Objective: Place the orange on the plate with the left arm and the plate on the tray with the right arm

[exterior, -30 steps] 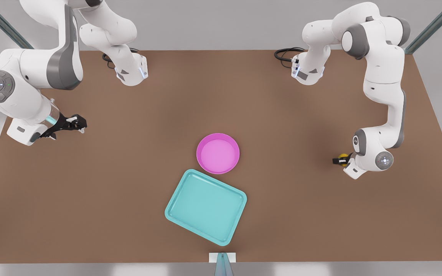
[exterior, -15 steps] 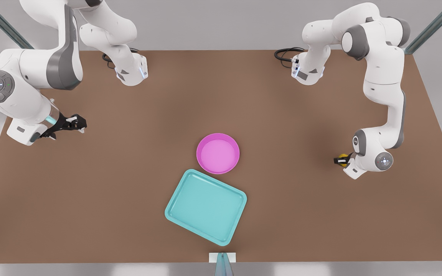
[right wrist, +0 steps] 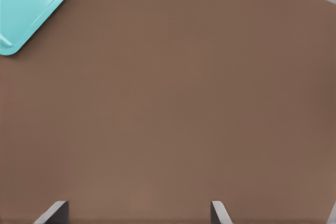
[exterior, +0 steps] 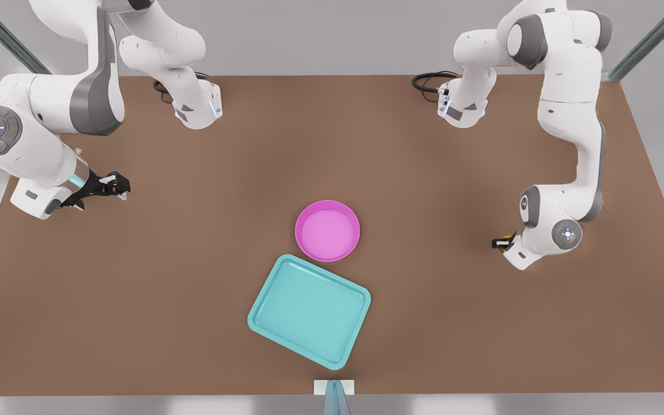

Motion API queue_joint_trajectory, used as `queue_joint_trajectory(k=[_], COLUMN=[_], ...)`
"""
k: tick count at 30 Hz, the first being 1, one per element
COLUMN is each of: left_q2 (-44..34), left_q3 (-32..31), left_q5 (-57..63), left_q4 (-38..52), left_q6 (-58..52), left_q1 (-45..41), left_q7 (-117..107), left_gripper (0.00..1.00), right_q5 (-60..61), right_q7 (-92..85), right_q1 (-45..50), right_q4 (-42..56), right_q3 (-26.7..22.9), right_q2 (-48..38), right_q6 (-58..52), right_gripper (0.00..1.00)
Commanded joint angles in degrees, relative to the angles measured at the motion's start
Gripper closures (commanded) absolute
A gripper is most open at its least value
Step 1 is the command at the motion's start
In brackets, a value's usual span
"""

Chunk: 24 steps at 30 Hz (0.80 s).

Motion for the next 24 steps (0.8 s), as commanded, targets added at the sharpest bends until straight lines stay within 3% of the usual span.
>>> queue_joint_trajectory(k=[1, 3, 6, 11, 13, 14, 15, 16, 19, 21, 22, 24], left_q2=[-3.4, 1.1, 7.9, 20.7, 24.4, 24.6, 24.5, 24.5, 23.0, 11.9, 6.5, 1.4], left_q3=[-0.7, -2.0, -2.0, -2.8, -2.8, -2.8, -2.7, -2.7, -2.1, -1.1, 0.7, 15.9], left_q5=[-0.5, -0.7, -6.7, -6.8, -6.6, -6.6, -6.6, -6.6, -6.6, -6.7, -5.9, -5.8], left_q4=[0.4, 13.5, 22.0, 36.8, 39.8, 39.8, 39.8, 39.8, 39.8, 39.8, 39.8, 42.7], left_q6=[-6.9, -19.5, -21.1, -19.6, -13.4, -13.2, -13.2, -13.3, -14.9, -36.3, -48.2, -59.3], left_q1=[-7.7, -18.9, -31.0, -39.2, -39.2, -39.2, -39.1, -39.1, -38.8, -29.0, -22.4, -21.5], left_q7=[-19.8, -32.0, -46.5, -61.9, -64.0, -63.9, -63.9, -63.9, -63.1, -54.0, -38.5, -9.0], left_gripper=[0.37, 0.37, 0.37, 0.37, 0.37, 0.35, 0.24, 0.0, 0.0, 0.0, 0.0, 0.0], right_q5=[0.1, 0.0, 0.0, 0.0, 0.1, 0.1, 0.1, 0.1, 0.0, 2.7, 10.7, 21.1], right_q7=[-0.1, -0.1, -0.1, -0.1, -0.1, -0.1, -0.1, -0.1, -0.1, 0.1, 0.2, 0.8], right_q1=[0.0, 0.0, 0.0, 0.0, 0.0, 0.0, 0.0, 0.0, 0.0, 0.0, 0.2, 5.4], right_q4=[0.0, 0.0, -0.1, -0.1, -0.1, 0.0, 0.0, 0.0, 0.0, -3.7, -8.0, -8.3], right_q3=[0.0, 0.0, 0.0, 0.0, 0.0, 0.0, 0.0, 0.0, 0.0, 0.0, 0.0, 0.1], right_q2=[-0.1, 0.0, 0.2, 0.3, 0.4, 0.4, 0.4, 0.6, 0.6, 0.9, 3.2, 11.3], right_q6=[0.0, 0.0, 0.0, 0.0, 0.0, 0.0, 0.1, 0.1, 0.1, 0.7, 1.3, 8.1], right_gripper=[0.0, 0.0, 0.0, 0.0, 0.0, 0.0, 0.0, 0.0, 0.0, 0.0, 0.0, 0.0])
